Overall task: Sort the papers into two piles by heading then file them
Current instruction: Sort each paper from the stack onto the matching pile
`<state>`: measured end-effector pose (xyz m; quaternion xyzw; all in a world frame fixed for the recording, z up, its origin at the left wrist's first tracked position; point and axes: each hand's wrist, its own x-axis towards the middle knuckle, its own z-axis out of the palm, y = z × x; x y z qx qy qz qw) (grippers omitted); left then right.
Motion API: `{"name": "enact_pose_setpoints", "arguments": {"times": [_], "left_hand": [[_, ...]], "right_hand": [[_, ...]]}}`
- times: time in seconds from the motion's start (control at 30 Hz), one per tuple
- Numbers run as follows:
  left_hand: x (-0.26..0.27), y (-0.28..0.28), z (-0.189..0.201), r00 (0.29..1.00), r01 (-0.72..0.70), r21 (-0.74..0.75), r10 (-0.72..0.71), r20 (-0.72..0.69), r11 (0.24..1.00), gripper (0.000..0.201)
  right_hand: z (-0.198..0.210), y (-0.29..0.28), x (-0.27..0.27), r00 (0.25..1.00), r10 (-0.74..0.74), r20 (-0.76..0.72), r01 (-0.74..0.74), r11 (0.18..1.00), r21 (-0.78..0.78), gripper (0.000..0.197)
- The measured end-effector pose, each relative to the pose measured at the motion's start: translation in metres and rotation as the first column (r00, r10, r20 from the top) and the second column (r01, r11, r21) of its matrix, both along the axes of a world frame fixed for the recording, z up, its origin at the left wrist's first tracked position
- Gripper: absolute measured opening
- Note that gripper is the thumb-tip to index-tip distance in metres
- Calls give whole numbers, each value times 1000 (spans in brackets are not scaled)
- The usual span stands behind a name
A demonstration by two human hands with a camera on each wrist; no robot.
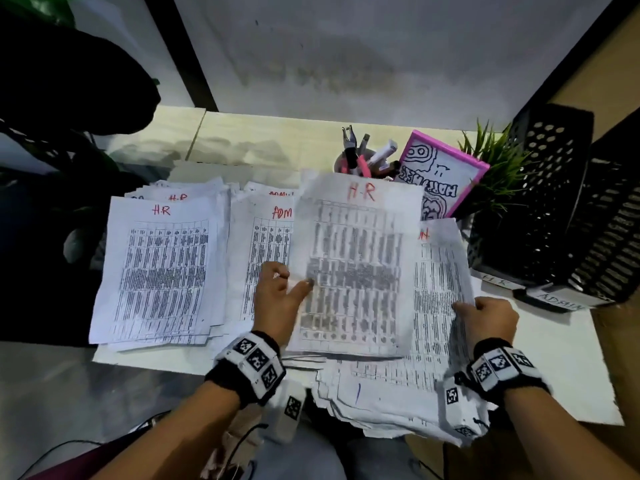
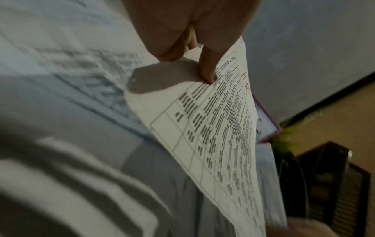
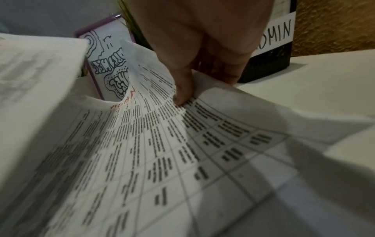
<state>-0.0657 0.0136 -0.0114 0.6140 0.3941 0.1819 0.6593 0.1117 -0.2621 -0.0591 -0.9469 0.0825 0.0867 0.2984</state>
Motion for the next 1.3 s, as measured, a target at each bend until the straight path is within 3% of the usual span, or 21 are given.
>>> {"name": "enact_pose_setpoints", "arguments": {"times": [0.17,0.23,0.37,0.53,0.63,0.77,0.83,0.87,0.9,0.97,1.07,1.17,1.3], "left_hand": [[-36,80,16,976,-218,96,220,-2,971,37],[-58,116,15,942,-309,193,328,-73,931,32],[-96,166,17,888,-361,339,431,-160,869,11],[-129,226,-5,830,-286,402,434,-349,870,19],[-134,248,-13,787,-109,473,366,-496,874,33],[-124,249,-16,717,124,386,186,-672,914,34],[-124,243,-22,618,226,385,173,-767,895,23],[-119,236,-22,540,308,433,220,-813,847,18],[-113,226,-24,547,339,534,299,-782,774,17],[-91,190,-11,752,214,648,301,-587,731,24],[-49,119,19,934,175,500,18,-357,848,29],[-12,70,30,963,263,287,-236,-128,921,36],[23,22,36,952,305,-78,-305,16,949,37]], "right_hand": [[2,-5,0,990,127,62,-122,990,-73,27],[9,0,-3,989,134,70,-127,987,-98,20],[27,11,-12,989,75,128,-76,997,-1,36],[33,5,-12,986,74,150,-85,994,72,23],[43,5,-16,978,100,181,-124,984,126,21],[49,8,-18,977,62,202,-112,962,248,22],[50,9,-17,984,16,180,-73,945,318,14],[52,8,-17,986,-23,162,-41,925,378,14],[55,8,-17,986,-46,157,-29,897,442,18],[62,9,-19,982,-95,160,-11,829,560,27],[70,13,-22,984,-111,140,-7,760,649,23],[78,26,-27,992,-50,113,-48,692,721,30],[85,50,-36,999,1,50,-41,586,809,14]]}}
